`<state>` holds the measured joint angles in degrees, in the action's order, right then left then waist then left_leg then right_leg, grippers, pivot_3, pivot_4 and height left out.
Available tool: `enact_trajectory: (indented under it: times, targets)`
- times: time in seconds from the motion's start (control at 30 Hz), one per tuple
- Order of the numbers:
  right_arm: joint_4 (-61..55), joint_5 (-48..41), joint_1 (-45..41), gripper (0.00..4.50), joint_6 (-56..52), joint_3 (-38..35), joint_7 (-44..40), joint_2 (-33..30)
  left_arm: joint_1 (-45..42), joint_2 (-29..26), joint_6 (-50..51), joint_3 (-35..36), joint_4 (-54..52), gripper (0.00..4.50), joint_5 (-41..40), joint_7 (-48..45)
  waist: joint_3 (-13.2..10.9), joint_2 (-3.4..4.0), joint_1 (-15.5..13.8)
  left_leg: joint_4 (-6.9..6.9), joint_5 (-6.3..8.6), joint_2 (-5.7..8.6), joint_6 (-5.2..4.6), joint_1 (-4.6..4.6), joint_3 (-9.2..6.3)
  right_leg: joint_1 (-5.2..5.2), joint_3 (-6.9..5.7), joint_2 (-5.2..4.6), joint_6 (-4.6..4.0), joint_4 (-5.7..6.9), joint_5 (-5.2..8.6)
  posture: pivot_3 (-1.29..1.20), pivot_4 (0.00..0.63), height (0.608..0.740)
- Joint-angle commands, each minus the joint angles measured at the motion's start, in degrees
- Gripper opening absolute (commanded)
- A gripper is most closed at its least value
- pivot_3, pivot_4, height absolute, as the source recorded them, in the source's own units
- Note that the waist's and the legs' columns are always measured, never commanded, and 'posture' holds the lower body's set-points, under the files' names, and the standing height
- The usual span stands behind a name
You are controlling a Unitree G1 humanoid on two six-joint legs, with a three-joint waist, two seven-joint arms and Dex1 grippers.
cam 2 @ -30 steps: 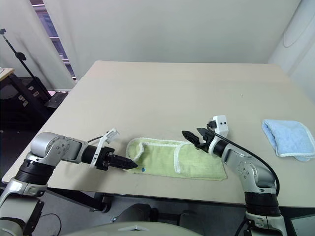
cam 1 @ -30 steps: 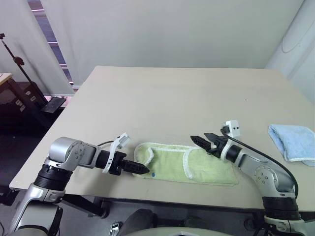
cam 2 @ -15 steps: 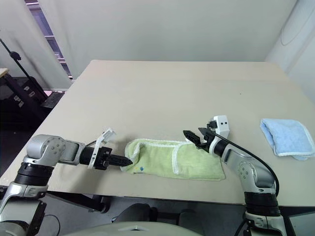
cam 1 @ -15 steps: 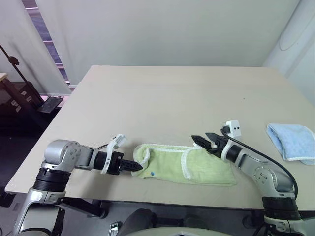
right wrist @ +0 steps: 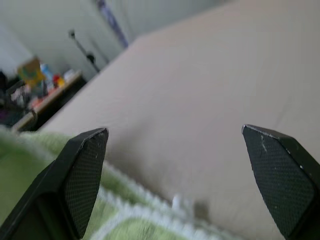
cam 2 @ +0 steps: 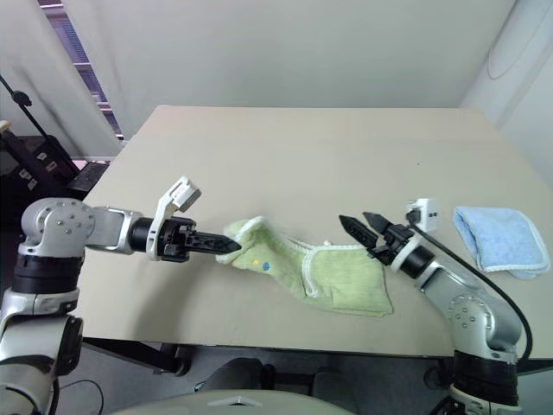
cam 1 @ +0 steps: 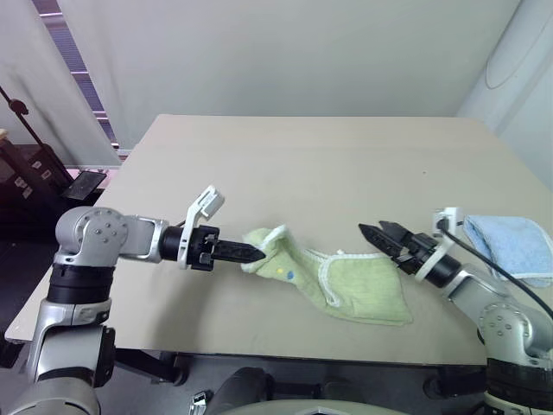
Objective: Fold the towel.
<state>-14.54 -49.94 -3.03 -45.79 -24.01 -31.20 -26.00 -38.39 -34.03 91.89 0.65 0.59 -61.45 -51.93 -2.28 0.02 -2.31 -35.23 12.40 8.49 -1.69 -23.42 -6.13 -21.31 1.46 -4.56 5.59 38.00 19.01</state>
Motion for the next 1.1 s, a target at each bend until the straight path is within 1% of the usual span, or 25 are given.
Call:
enact_trajectory:
  times: [0.03,0.17,0.23,0.33,0.47,0.7,0.83,0.93,1.03,1.1]
  targets:
    - [-1.54,-1.5,1.35,4.5,1.15,-4.4,2.44,-0.59,-4.24,2.69,-3.6,-6.66,2.91,0.03,2.22,-4.84,0.01,-0.01,0.03,0.0,0.0,0.0,0.0,0.0,0.0,0.01,-0.01,0.0,0.0,-0.01,0.0,0.0,0.0,0.74]
    - [-2.5,-2.1,4.2,4.5,2.52,-7.99,5.96,0.8,-7.24,5.23,-12.12,-18.59,6.44,0.03,9.05,-13.1,0.0,0.0,0.21,0.06,-0.01,-0.01,0.0,-0.01,0.02,-0.04,0.02,-0.01,-0.01,-0.01,0.01,0.0,0.0,0.74]
    - [-3.81,-2.16,6.2,4.5,3.59,-9.33,7.71,1.85,-8.63,7.35,-17.61,-24.27,9.33,0.03,13.58,-16.83,0.0,-0.01,0.13,0.08,-0.01,-0.02,0.0,-0.04,0.02,-0.06,0.02,-0.01,-0.01,-0.02,0.01,0.0,0.0,0.74]
    - [-5.9,-2.58,9.35,4.5,4.9,-10.77,10.08,3.8,-10.33,11.35,-26.46,-30.52,14.56,0.03,20.72,-20.91,-0.01,-0.01,0.13,0.07,-0.01,-0.03,0.0,-0.05,0.02,-0.06,0.01,-0.01,-0.02,-0.04,0.02,0.0,0.0,0.74]
    - [-7.76,-2.92,12.38,4.5,6.34,-12.21,13.18,5.88,-12.81,16.89,-30.94,-31.19,21.26,0.03,23.88,-25.19,-0.04,0.0,0.24,0.04,0.0,-0.02,-0.02,-0.1,0.02,-0.05,0.03,-0.03,-0.04,-0.1,0.03,0.0,0.0,0.74]
    - [-7.82,-4.65,15.52,4.5,8.4,-15.27,18.33,7.75,-17.3,27.56,-38.22,-31.02,34.82,0.03,31.8,-26.76,-0.08,-0.06,0.09,0.01,0.01,-0.02,-0.07,-0.12,0.01,-0.03,-0.01,-0.03,0.0,-0.13,0.03,0.0,0.0,0.74]
    - [-7.51,-4.15,16.36,4.5,9.23,-14.61,19.75,8.03,-17.72,32.57,-39.57,-31.06,36.64,0.03,34.03,-28.04,-0.07,-0.04,0.2,0.04,-0.02,-0.03,-0.12,-0.13,0.0,-0.06,-0.02,-0.02,0.16,-0.11,-0.03,0.0,0.0,0.74]
    - [-6.56,-3.59,15.61,4.5,10.05,-14.62,21.54,8.46,-16.7,35.54,-41.91,-31.03,37.15,0.03,36.41,-26.88,-0.06,-0.04,0.16,0.03,-0.02,-0.03,-0.13,-0.13,-0.02,-0.06,-0.04,-0.01,0.2,-0.1,-0.04,0.0,0.0,0.74]
    - [-5.14,-2.61,14.61,4.5,10.76,-14.67,23.73,8.39,-17.0,39.86,-43.34,-27.83,42.72,0.03,38.56,-21.11,-0.09,-0.08,0.07,-0.02,-0.02,-0.02,-0.13,-0.12,-0.02,-0.03,-0.03,-0.01,0.21,-0.1,-0.04,0.0,0.0,0.74]
    - [-4.36,-1.75,14.31,4.5,11.09,-14.24,24.42,8.2,-16.72,40.68,-45.34,-28.31,44.93,0.03,40.78,-20.62,-0.12,-0.13,0.09,-0.07,-0.02,-0.01,-0.13,-0.12,-0.02,-0.02,-0.04,-0.02,0.22,-0.09,-0.05,0.0,0.0,0.74]
